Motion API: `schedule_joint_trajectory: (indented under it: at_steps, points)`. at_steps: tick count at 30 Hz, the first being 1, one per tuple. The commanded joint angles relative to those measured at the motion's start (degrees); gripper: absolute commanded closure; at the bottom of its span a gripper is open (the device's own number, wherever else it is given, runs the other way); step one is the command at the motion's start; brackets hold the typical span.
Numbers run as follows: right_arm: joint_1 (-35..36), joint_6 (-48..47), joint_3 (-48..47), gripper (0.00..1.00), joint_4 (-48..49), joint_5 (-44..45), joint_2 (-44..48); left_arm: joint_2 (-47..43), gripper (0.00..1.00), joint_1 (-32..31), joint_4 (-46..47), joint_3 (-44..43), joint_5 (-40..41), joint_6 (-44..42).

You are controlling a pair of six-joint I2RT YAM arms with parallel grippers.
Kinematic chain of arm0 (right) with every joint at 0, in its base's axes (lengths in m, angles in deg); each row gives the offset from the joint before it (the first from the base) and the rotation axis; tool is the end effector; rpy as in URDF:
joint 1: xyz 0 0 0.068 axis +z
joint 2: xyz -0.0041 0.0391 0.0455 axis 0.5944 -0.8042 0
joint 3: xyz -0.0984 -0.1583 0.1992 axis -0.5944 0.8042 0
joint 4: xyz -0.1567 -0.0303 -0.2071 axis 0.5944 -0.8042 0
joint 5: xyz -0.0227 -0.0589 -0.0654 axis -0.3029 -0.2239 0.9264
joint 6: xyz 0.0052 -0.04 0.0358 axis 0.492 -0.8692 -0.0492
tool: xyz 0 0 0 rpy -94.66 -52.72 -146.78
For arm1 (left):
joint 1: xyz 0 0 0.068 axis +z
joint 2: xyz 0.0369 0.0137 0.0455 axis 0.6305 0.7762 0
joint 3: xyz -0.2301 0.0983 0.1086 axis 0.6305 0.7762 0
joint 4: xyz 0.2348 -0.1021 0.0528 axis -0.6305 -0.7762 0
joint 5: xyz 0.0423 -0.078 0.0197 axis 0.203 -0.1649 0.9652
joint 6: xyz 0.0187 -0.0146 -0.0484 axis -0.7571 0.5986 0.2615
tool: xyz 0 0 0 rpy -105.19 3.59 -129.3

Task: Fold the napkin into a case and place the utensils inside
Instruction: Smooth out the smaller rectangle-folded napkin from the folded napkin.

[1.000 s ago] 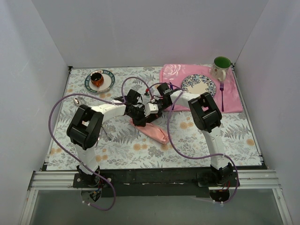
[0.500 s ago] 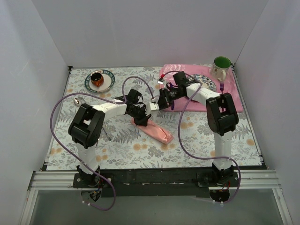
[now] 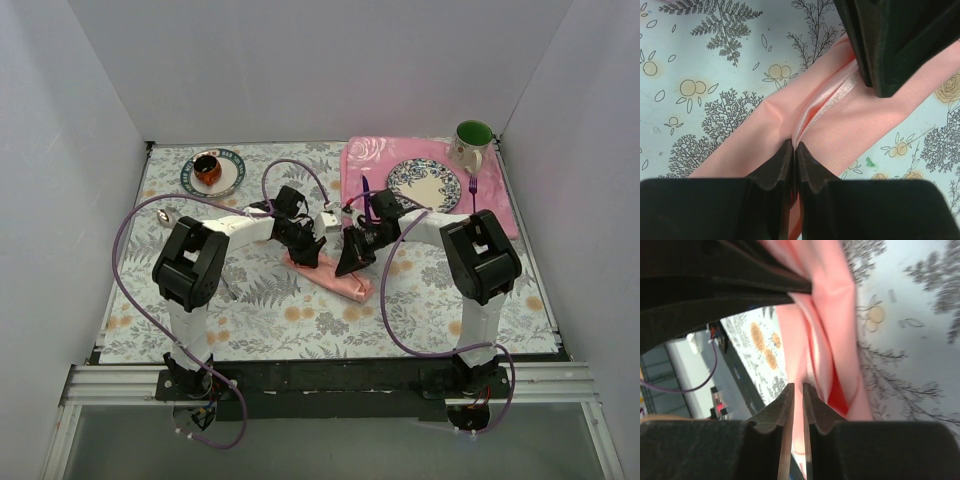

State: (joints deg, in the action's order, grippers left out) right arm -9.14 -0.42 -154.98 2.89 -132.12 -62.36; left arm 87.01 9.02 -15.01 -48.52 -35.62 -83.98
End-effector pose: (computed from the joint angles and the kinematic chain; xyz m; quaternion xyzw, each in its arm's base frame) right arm 0.3203 0.1960 0.1390 -0.1957 0.8652 0.4582 0.0558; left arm 0.3181 -0.2076 0.1511 0.2773 0.8973 -0.3323 0.0870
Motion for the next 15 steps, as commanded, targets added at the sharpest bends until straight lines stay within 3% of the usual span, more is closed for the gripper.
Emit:
schedule_joint_trajectory:
  at_steps: [1,5,15]
  points:
    - [-0.3,2.2,0.1,0.8,4.5,5.8,2.5,4.7,0.93,-0.5,-3.9,2.9,4.5,3.2]
    - [0.7,-1.2,-2.5,0.78,0.8,10.9,1.1,5.1,0.92,-0.4,-4.0,1.8,3.7,7.2]
    - [3.7,-6.4,-6.0,0.79,-6.5,21.6,-3.0,5.3,0.76,2.5,-6.7,-3.0,-1.9,14.4]
